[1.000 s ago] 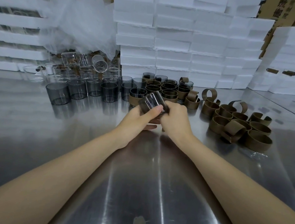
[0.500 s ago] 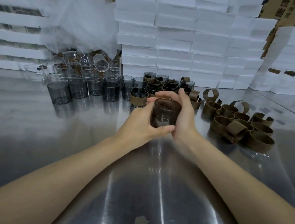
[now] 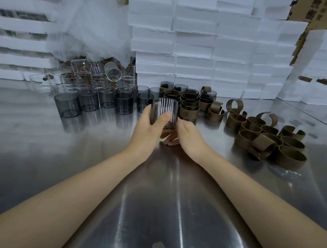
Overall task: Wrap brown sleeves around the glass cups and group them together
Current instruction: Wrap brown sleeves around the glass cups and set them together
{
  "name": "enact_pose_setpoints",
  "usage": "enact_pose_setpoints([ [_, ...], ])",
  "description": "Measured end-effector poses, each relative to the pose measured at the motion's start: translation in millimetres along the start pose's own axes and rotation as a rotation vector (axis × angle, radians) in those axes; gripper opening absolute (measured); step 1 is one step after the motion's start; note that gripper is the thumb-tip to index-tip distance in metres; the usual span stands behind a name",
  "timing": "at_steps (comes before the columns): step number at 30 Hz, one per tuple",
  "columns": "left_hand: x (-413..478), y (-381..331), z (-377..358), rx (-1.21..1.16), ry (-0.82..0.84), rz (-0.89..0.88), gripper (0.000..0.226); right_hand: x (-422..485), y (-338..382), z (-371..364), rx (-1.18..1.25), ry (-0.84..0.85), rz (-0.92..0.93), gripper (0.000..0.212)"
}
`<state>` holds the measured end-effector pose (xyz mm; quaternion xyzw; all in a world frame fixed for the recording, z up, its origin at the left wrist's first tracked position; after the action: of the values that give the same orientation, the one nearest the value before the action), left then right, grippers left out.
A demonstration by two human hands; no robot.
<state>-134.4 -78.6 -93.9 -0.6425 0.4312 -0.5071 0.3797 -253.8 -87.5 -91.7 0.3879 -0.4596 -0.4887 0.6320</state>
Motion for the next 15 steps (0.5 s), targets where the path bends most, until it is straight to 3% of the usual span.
enact_pose_setpoints([
  [4, 7.3, 4.6, 5.9, -0.078, -0.074, 0.137, 0.028, -4.1, 5.5, 12.6, -0.877, -0.156, 0.278, 0.026],
  [6, 10.3, 6.0, 7.1, -0.160, -0.080, 0.248, 0.012, -6.2, 13.0, 21.1, -1.144, -0.262, 0.303, 0.022],
  [10, 11.0, 1.2, 9.9, -0.199, -0.056, 0.338, 0.023, -6.3, 17.6, 45.6, -1.382, -0.341, -0.012, 0.036],
  [13, 9.7, -1.2, 9.7, -0.243, -0.065, 0.316, 0.026, -5.2, 12.5, 58.1, -1.320, -0.255, -0.358, 0.045],
  [15, 9.1, -1.7, 9.8, -0.267, -0.071, 0.317, 0.026, -5.3, 9.0, 61.1, -1.284, -0.211, -0.421, 0.048],
])
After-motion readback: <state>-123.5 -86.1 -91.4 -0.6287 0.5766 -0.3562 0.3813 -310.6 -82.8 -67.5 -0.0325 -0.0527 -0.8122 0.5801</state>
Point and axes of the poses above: each hand's wrist, its own x-axis towards the middle knuckle, its own z-axis out of the back of the hand, y = z × x, the point moved 2 cm from there along x, towards the middle knuckle, and after that the axes turned 6 degrees about -y, right-handed, at the moved point
